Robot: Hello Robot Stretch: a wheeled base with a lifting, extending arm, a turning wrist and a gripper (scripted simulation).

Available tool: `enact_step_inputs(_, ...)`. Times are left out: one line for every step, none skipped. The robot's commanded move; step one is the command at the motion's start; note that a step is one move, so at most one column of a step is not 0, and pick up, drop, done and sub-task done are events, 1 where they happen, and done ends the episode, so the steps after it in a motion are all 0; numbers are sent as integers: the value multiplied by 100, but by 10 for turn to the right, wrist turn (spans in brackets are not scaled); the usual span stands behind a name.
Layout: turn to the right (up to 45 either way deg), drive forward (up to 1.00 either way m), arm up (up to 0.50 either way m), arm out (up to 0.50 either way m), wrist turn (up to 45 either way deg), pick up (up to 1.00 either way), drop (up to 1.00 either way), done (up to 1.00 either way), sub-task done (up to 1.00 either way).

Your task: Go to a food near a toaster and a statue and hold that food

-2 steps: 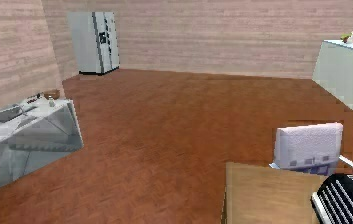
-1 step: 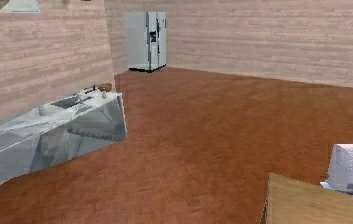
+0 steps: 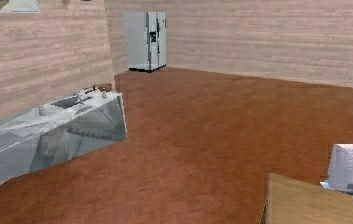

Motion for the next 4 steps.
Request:
enact_step_inputs(0,0,34,0,0,0,0,0,0)
enact_step_inputs(0,0,0,34,0,0,0,0,0)
enact_step_inputs(0,0,0,0,450,0,0,0,0)
enact_step_inputs(0,0,0,0,450,0,0,0,0)
